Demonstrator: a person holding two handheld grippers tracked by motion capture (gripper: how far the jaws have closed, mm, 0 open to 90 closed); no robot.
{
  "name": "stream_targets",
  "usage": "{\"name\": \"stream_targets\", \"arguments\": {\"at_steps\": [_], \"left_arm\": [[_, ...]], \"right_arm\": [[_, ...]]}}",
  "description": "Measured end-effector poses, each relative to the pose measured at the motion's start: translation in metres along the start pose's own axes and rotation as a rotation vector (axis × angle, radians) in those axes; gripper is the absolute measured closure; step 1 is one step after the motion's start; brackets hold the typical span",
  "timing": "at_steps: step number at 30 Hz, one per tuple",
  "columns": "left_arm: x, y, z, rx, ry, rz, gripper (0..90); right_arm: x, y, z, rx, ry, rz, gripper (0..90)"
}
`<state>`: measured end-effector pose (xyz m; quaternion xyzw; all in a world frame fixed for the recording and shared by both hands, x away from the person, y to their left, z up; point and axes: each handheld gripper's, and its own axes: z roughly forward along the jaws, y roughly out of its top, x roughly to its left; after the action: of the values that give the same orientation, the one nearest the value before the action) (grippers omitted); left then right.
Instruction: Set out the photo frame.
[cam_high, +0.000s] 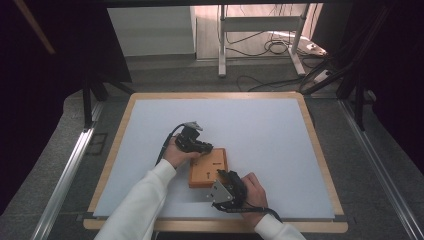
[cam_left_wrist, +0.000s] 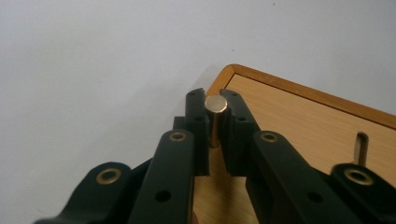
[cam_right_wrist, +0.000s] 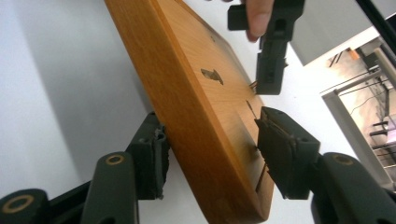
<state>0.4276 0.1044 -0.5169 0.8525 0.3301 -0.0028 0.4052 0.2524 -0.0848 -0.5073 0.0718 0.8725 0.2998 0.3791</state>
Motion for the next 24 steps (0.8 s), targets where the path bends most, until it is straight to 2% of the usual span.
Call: {"name": "stream_targets", "arguments": {"at_steps": [4, 5, 7, 8, 9, 10, 11, 15, 17, 21, 22, 24], "left_arm": [[-0.001, -0.001, -0.002, -0.01, 0.006, 0.002, 76.8], [-0.002, -0.002, -0.007, -0.036, 0.029, -0.004, 73.2], [-0.002, -0.003, -0.011, -0.047, 0.041, -0.004, 67.4], [-0.003, -0.004, -0.015, -0.062, 0.055, -0.004, 67.4], [-0.004, -0.006, -0.019, -0.071, 0.072, -0.002, 62.0], [-0.004, -0.008, -0.024, -0.076, 0.081, 0.006, 62.0], [-0.006, -0.013, -0.034, -0.089, 0.099, 0.008, 55.6], [-0.008, -0.023, -0.047, -0.109, 0.125, 0.017, 50.4], [-0.011, -0.032, -0.058, -0.125, 0.141, 0.004, 44.3], [-0.015, -0.04, -0.068, -0.145, 0.163, 0.005, 38.3], [-0.018, -0.046, -0.075, -0.145, 0.188, 0.017, 38.2], [-0.019, -0.054, -0.084, -0.161, 0.196, 0.011, 38.3]], "right_arm": [[-0.002, 0.0, -0.002, -0.003, -0.004, 0.005, 47.3], [-0.003, 0.0, -0.002, -0.01, -0.003, 0.01, 47.5], [-0.003, 0.0, -0.002, -0.008, -0.003, 0.01, 47.6], [-0.003, 0.0, -0.002, -0.008, -0.003, 0.01, 47.6], [-0.003, 0.0, -0.002, -0.008, -0.002, 0.009, 47.6], [-0.003, 0.0, -0.002, -0.008, -0.002, 0.009, 47.6], [-0.003, 0.0, -0.002, -0.008, -0.001, 0.009, 47.6], [-0.003, 0.0, -0.003, -0.01, 0.0, 0.014, 47.7], [-0.003, -0.001, -0.002, -0.013, 0.003, 0.01, 47.6], [-0.003, -0.001, -0.002, -0.011, 0.01, 0.005, 47.2], [-0.002, -0.001, -0.002, -0.01, 0.013, 0.006, 47.2], [-0.002, 0.0, -0.002, -0.01, 0.019, 0.007, 47.2]]}}
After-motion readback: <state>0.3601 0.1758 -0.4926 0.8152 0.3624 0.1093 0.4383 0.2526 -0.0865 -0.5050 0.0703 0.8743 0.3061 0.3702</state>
